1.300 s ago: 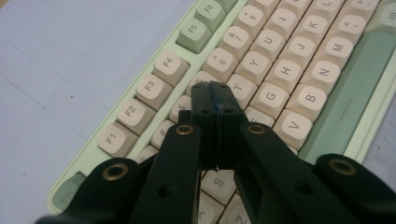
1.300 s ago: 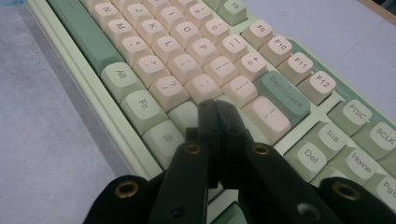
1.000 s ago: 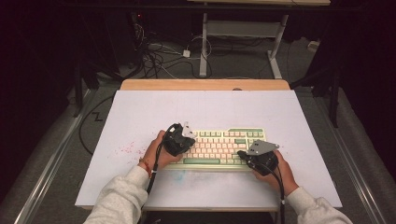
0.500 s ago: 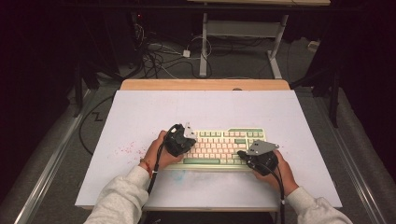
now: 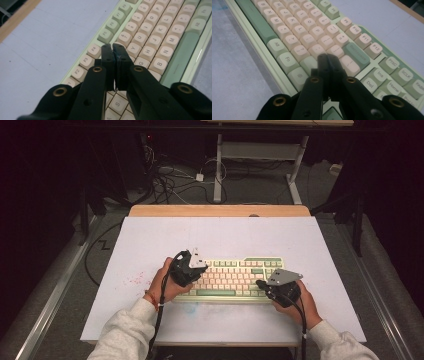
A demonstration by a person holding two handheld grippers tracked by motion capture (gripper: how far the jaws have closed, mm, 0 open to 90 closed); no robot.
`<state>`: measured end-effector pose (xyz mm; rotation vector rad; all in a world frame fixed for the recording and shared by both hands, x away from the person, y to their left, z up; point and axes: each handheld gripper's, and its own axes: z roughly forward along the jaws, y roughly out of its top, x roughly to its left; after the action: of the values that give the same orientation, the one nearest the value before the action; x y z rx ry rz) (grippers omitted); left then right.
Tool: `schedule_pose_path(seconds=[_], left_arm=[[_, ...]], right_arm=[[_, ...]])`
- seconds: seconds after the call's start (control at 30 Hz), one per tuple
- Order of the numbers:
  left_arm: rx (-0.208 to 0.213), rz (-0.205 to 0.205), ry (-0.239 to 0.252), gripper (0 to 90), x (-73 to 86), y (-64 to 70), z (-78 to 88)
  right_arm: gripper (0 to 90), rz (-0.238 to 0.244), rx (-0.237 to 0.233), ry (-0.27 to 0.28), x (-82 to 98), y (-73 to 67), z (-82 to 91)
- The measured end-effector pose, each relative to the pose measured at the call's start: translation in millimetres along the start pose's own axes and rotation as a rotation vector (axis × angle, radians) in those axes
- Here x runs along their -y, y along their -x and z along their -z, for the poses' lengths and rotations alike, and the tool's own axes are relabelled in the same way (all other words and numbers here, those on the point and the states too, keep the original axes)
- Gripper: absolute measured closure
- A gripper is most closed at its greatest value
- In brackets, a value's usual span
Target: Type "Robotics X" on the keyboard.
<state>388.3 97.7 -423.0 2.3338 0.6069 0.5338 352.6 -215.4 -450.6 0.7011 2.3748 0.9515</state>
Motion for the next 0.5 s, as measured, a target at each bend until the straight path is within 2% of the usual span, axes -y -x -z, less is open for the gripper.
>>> schedule_pose_path(seconds=[0.1, 0.17, 0.23, 0.3, 0.33, 0.4, 0.5], left_arm=[[-0.013, -0.001, 0.033, 80.6, 6.2, -0.6, 8.0], [-0.026, -0.016, 0.042, 75.5, 9.6, 0.3, 11.2], [-0.037, -0.019, 0.047, 74.5, 12.4, 1.0, 13.4], [-0.045, -0.032, 0.045, 65.5, 16.6, 1.6, 16.3], [-0.056, -0.032, 0.051, 64.8, 19.3, 2.1, 18.0], [-0.056, -0.034, 0.059, 57.4, 24.5, 1.8, 20.9], [-0.091, -0.006, 0.075, 42.0, 32.2, 2.9, 24.7]], right_arm=[[90.0, 0.001, 0.006, 0.016, -1.1, 0.5, 5.8], [90.0, -0.004, 0.007, 0.025, -1.8, 1.0, 8.2], [90.0, -0.002, 0.005, 0.027, -2.0, 1.2, 9.1], [90.0, -0.007, 0.005, 0.033, -2.2, 1.7, 11.6], [90.0, -0.006, 0.004, 0.032, -2.0, 2.0, 12.0], [90.0, -0.006, 0.003, 0.035, -1.9, 2.2, 12.5], [90.0, -0.007, -0.001, 0.036, -2.5, 2.2, 13.4]])
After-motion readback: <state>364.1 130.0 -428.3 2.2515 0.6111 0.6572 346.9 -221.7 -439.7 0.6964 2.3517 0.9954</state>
